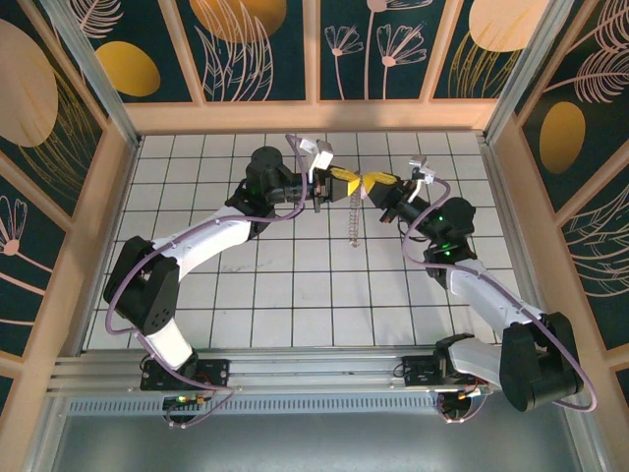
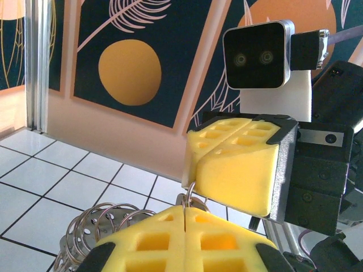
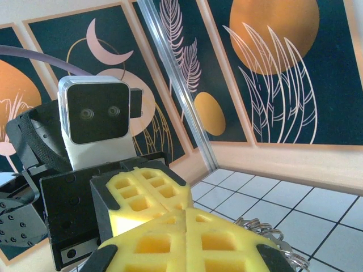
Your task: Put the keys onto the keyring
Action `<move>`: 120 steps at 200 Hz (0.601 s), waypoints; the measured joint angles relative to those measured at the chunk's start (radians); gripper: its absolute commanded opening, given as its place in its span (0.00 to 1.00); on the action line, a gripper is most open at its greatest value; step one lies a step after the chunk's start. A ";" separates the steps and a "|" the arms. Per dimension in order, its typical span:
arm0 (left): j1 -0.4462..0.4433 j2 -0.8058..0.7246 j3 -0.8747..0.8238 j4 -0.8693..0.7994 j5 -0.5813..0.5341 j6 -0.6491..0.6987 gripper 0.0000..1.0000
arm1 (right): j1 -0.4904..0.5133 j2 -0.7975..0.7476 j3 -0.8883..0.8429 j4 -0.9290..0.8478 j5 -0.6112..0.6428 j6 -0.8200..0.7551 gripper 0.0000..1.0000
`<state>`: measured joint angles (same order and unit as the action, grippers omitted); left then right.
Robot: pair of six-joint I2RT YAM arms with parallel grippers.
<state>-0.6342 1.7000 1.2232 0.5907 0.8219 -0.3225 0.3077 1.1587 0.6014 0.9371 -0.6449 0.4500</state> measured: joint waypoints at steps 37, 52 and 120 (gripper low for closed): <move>0.000 0.000 0.000 -0.006 0.002 0.001 0.00 | 0.000 0.004 0.006 0.002 0.000 0.000 0.00; 0.000 0.000 0.000 -0.011 0.009 0.001 0.00 | 0.002 0.009 0.012 0.002 0.000 0.000 0.00; -0.003 0.001 0.000 -0.019 0.016 0.002 0.00 | 0.008 0.044 0.037 0.000 0.000 -0.005 0.00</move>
<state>-0.6373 1.7008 1.2236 0.5720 0.8375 -0.3210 0.3161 1.2030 0.6384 0.9375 -0.6449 0.4450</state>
